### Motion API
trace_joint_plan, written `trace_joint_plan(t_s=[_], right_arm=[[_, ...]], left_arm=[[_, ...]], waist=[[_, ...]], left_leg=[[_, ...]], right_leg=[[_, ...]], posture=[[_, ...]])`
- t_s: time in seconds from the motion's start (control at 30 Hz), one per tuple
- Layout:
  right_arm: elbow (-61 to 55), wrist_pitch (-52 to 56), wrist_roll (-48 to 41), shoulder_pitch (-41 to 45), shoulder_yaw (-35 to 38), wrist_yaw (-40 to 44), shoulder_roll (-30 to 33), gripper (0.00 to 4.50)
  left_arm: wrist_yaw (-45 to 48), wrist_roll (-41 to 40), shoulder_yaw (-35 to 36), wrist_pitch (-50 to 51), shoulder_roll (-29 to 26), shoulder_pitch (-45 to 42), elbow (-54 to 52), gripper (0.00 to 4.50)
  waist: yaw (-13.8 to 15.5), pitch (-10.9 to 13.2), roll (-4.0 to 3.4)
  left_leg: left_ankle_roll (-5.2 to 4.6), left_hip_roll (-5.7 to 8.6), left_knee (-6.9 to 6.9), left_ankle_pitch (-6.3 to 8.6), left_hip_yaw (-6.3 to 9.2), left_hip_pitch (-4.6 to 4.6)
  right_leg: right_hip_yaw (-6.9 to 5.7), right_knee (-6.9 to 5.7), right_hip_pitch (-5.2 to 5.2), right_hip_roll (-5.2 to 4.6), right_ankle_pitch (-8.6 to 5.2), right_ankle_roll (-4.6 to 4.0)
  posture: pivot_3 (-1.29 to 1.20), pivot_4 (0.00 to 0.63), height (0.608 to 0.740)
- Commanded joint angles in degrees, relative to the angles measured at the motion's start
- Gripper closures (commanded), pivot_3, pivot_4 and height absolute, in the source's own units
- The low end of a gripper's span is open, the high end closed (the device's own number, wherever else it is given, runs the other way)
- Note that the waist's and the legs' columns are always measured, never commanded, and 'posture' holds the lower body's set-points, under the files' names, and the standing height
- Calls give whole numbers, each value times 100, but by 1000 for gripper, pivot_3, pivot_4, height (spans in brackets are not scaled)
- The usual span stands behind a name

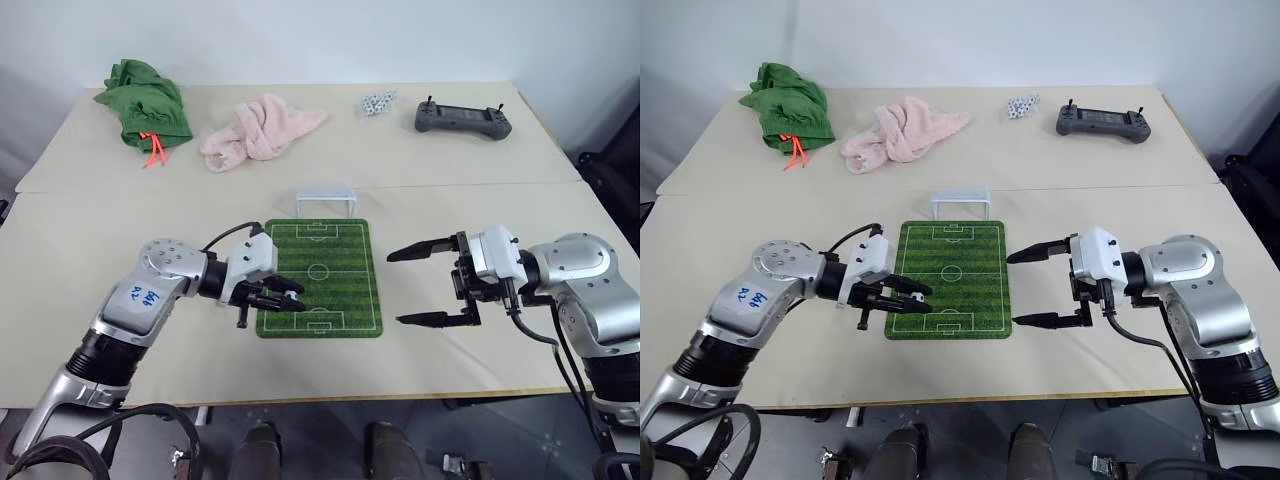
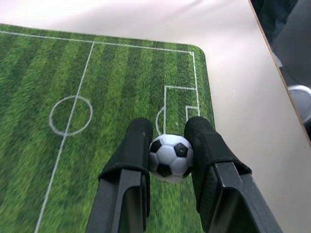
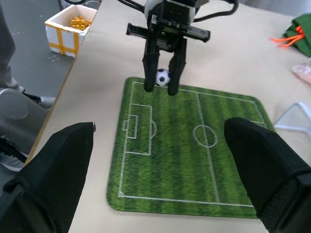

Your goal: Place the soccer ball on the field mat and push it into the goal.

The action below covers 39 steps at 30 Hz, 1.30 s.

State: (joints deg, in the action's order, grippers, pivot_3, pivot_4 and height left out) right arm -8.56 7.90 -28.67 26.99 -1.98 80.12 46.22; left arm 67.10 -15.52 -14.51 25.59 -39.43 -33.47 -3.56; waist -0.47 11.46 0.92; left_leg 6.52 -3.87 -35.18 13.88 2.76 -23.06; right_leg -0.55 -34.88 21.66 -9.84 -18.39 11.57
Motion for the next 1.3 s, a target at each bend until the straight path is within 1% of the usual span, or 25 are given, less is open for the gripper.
trace_joint_plan(t_s=[0.03, 0.13, 0.3, 0.43, 0.53, 0.7, 0.97, 1.3], right_arm=[[-279, 74, -78, -17, 86, -106, -33, 0], [-346, 118, -76, -68, 89, -181, -53, 0], [-397, -131, 171, -254, 59, -95, 47, 0], [-171, -766, 641, -519, 3, 211, 278, 0], [-58, -975, 707, -616, 44, 285, 332, 0], [-39, -986, 671, -643, 93, 269, 349, 0], [-126, -853, 592, -638, 122, 199, 340, 0], [-312, -604, 440, -636, 177, 35, 307, 0]], left_arm=[[-57, 118, -91, -102, 187, -192, 65, 3636], [-12, 241, -236, -181, 365, -297, 197, 3636], [94, 352, -367, -286, 428, -296, 271, 3636], [168, 376, -434, -262, 460, -299, 287, 3636], [282, 351, -483, -200, 436, -262, 216, 3636], [346, 390, -571, -121, 421, -147, 125, 3636], [320, 457, -716, -145, 576, -166, 201, 3636], [186, 650, -686, -335, 881, -267, 627, 3636]], waist=[[27, 0, 0], [60, 0, 0], [64, 0, 0], [68, 0, 0], [59, 0, 0], [51, 0, 0], [60, 0, 0], [63, 0, 0]], left_leg=[[0, 0, -1, 0, 0, 0], [0, 0, -4, 0, 0, 0], [0, 0, 1, 0, 0, -2], [0, 0, -1, 0, 0, -2], [0, 0, -2, 0, 0, -2], [0, 0, -1, 0, 0, -1], [0, 0, -1, 0, 0, -1], [0, 0, -2, 0, 0, -1]], right_leg=[[0, -1, 0, 0, 0, 0], [0, 0, -1, 0, 0, 0], [-1, 7, -2, 0, 0, 0], [0, 5, -2, 0, 0, 1], [0, 7, -2, 0, 0, 1], [-1, 5, -3, 0, 0, 0], [-1, 6, -4, 0, 0, 0], [-1, 7, -4, 0, 0, 1]], posture=[[0, 150, 740], [0, 150, 740], [0, 150, 740], [0, 150, 740], [0, 150, 740], [0, 150, 740], [0, 150, 740], [0, 150, 740]])
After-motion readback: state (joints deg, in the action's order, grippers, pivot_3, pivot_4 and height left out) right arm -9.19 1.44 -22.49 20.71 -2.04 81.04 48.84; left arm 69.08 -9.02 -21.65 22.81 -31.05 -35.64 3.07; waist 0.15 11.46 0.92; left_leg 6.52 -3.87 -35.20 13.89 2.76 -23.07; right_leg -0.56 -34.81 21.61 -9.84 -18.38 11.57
